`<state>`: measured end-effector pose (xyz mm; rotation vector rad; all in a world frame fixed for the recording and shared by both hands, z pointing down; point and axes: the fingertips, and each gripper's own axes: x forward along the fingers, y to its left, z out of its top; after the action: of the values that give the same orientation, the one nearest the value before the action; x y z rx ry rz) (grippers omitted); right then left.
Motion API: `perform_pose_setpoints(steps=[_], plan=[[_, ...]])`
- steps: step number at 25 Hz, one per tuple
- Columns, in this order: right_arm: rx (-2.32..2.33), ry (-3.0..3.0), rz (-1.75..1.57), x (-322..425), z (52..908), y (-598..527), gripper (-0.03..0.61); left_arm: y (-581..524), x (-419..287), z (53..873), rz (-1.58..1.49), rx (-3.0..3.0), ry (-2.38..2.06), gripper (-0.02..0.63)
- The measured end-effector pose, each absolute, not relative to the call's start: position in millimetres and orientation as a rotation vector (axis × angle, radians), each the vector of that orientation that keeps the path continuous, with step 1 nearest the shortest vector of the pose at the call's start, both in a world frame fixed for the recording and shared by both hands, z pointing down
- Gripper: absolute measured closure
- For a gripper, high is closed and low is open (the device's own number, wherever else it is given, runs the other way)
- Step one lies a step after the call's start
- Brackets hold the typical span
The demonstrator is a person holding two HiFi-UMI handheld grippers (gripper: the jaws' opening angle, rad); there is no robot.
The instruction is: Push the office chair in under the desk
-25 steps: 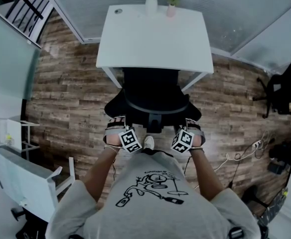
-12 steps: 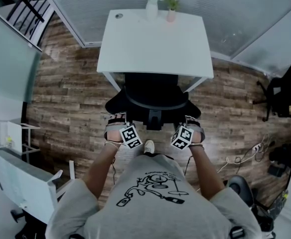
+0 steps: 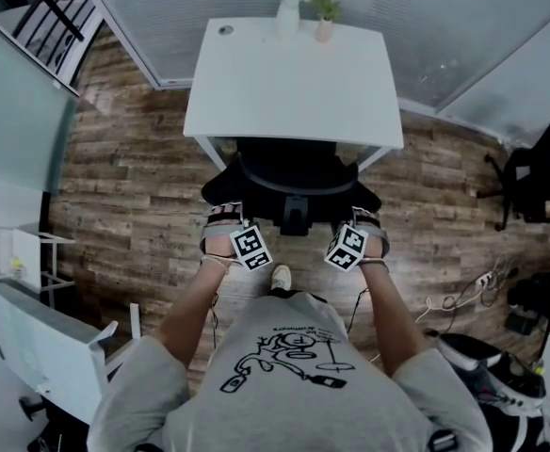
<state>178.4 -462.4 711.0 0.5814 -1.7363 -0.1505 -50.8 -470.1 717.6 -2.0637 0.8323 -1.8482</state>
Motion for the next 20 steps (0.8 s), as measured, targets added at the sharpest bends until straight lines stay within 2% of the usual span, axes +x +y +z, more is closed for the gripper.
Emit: perform_pose_setpoints(steps=[11,20], plan=[[0.644,-1.759,-0.145,176.5,701.0,-461.2,0.400,-467.4,-47.9,707.1,-1.802,-2.068,0.854,0.456],[0.864,-1.961,-0.018,158.4,634.9,-443.8,0.417,-440.7,-38.0,642.7,-1.579,-2.362,1.097,0.488]])
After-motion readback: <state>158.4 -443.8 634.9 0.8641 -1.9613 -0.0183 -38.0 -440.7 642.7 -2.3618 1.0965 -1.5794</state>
